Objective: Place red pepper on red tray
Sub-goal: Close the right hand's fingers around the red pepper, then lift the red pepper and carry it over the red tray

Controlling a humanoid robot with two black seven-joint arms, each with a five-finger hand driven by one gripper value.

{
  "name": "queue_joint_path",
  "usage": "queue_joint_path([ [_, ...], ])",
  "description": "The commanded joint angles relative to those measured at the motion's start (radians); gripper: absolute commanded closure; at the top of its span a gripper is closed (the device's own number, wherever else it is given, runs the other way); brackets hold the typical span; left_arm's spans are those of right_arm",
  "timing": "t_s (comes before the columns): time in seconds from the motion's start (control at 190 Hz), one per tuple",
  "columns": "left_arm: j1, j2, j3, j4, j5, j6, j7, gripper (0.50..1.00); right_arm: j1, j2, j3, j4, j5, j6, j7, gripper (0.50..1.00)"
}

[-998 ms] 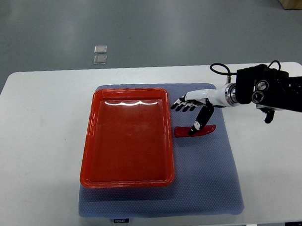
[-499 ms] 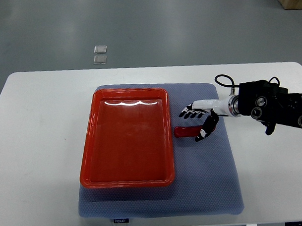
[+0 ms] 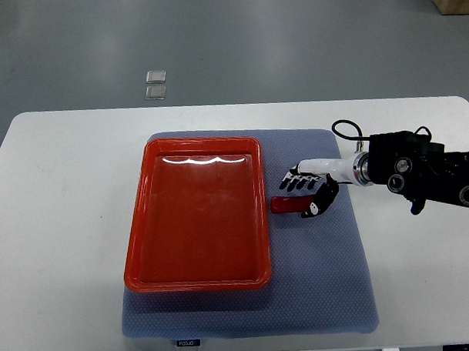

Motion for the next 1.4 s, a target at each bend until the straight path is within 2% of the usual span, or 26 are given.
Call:
queue_joint_path([
  [0.0, 0.000, 0.000, 0.000, 0.000, 0.000, 0.001, 0.000, 0.500, -0.005, 0.000, 0.000, 0.000, -0.001, -0.001, 0.000, 0.707],
  [0.152, 0.001, 0.000, 0.000, 0.000, 0.000, 0.001, 0.000, 0.500, -0.017, 0.002, 0.000, -0.001, -0.027, -0.003, 0.002, 0.746],
  [0.2, 0.001, 0.000, 0.000, 0.000, 0.000, 0.001, 0.000, 0.500, -0.022, 0.002, 0.000, -0.001, -0.035, -0.003, 0.002, 0.789],
  [0.342, 0.001, 0.000, 0.000, 0.000, 0.000, 0.003, 0.000, 0.500, -0.031, 0.002, 0.000, -0.001, -0.049, -0.012, 0.003, 0.867],
  [0.452, 0.001, 0.000, 0.000, 0.000, 0.000, 0.001, 0.000, 0.500, -0.036, 0.002, 0.000, -0.003, -0.065, -0.017, 0.005, 1.000],
  [0.688, 0.001, 0.000, 0.000, 0.000, 0.000, 0.003, 0.000, 0.500, -0.010, -0.026, 0.017, -0.003, -0.049, -0.017, 0.002, 1.000],
  [1.046, 0.001, 0.000, 0.002, 0.000, 0.000, 0.001, 0.000, 0.500, 0.164, -0.074, 0.032, 0.011, -0.012, 0.045, 0.002, 1.000],
  [1.177, 0.000, 0.000, 0.002, 0.000, 0.000, 0.003, 0.000, 0.500, 0.236, -0.041, 0.030, 0.003, 0.028, 0.045, 0.000, 1.000],
  [1.393, 0.000, 0.000, -0.001, -0.002, 0.000, 0.003, 0.000, 0.500, 0.303, 0.106, 0.012, -0.054, 0.083, 0.043, -0.001, 1.000],
])
